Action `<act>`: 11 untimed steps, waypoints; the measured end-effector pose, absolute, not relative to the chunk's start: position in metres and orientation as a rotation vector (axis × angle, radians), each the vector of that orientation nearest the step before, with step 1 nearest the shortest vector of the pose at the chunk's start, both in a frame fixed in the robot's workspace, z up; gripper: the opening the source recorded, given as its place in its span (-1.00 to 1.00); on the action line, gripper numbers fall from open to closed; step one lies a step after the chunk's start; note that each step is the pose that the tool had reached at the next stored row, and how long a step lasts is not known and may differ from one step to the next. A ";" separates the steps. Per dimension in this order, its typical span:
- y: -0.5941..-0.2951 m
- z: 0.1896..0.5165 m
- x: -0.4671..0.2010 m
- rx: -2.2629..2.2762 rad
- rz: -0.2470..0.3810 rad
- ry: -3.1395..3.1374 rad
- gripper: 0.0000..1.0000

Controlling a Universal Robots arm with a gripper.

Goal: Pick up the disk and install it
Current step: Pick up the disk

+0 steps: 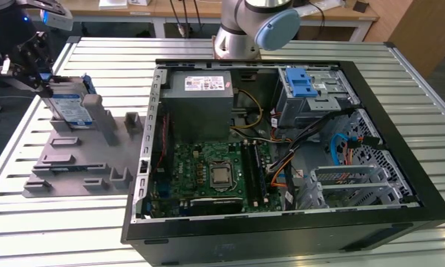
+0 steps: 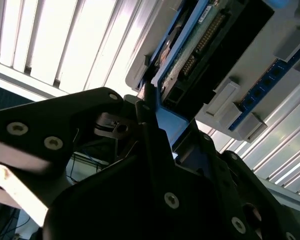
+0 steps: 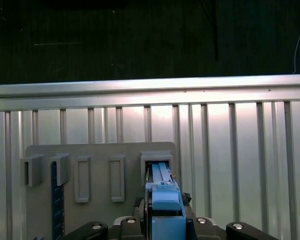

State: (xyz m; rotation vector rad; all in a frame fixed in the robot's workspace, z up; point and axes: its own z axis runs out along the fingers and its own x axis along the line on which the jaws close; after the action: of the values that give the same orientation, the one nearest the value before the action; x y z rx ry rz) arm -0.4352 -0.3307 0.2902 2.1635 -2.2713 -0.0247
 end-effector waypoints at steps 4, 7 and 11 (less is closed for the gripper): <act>-0.331 0.290 -0.435 2.179 -0.024 -2.256 -0.26; -0.331 0.290 -0.435 2.192 -0.024 -2.242 -0.26; -0.331 0.290 -0.435 2.193 -0.024 -2.242 -0.26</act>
State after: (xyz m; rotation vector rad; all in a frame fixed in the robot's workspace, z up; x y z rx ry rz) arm -0.4352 -0.3308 0.2902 2.1927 -2.2422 -0.0241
